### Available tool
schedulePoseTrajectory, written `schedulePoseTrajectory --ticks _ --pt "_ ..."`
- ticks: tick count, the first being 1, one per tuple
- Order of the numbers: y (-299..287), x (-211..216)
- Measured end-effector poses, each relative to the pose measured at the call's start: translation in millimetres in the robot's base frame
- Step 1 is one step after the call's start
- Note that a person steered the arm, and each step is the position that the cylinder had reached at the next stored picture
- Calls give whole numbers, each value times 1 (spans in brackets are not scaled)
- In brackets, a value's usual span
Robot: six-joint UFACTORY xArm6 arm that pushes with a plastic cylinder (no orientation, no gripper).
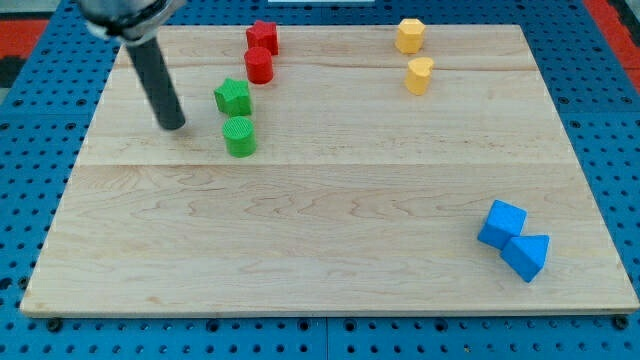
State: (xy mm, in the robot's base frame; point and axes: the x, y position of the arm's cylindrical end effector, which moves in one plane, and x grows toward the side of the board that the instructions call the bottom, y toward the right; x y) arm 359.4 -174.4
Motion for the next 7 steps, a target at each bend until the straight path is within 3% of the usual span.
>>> schedulePoseTrajectory --ticks 1,4,5,6,7 --pt "7 -28" --pt "28 -28" --pt "-14 18" --pt "4 138" --pt "94 246"
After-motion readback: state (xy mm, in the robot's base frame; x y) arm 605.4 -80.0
